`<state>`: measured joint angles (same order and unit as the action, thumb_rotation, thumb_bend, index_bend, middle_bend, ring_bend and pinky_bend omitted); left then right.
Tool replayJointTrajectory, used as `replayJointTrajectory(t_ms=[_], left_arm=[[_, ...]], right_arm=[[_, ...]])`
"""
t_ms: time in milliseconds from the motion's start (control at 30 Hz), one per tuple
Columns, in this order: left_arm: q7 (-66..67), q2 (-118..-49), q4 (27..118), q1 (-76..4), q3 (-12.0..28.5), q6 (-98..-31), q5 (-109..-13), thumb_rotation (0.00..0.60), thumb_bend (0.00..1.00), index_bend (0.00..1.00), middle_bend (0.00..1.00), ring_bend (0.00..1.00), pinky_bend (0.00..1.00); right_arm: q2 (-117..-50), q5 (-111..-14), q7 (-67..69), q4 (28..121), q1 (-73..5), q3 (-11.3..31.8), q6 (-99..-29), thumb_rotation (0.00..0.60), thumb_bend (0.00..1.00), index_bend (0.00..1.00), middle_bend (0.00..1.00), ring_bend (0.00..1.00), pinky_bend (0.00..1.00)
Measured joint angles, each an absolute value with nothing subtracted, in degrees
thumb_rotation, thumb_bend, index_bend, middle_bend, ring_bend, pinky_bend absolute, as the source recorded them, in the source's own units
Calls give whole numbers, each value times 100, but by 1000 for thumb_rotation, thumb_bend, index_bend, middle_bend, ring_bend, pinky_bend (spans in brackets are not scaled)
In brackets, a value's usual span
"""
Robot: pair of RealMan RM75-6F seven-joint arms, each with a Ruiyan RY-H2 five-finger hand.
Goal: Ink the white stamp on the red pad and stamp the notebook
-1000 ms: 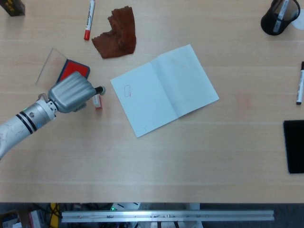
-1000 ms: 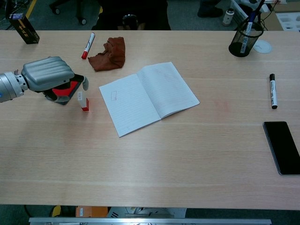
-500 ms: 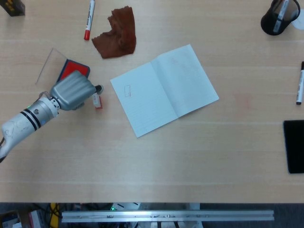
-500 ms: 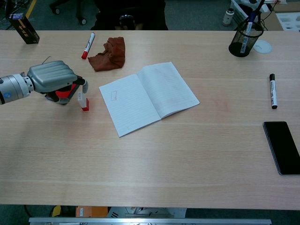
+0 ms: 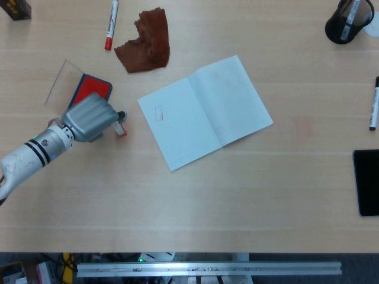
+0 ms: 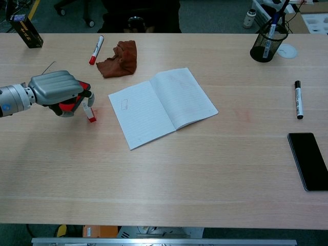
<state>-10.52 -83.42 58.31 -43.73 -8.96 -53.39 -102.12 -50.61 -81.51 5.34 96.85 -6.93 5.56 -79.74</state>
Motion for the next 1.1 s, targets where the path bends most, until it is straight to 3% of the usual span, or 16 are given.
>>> replayJointTrajectory(t_ms=[1100], left_arm=[[-723,-8742,5726,-4402,-836,-5434,-9962,600,228,462,1000,1000,1000]], right_arm=[[-5042,-8116,621,9596,-617,551,-8016,600,55,296,414,353,468]])
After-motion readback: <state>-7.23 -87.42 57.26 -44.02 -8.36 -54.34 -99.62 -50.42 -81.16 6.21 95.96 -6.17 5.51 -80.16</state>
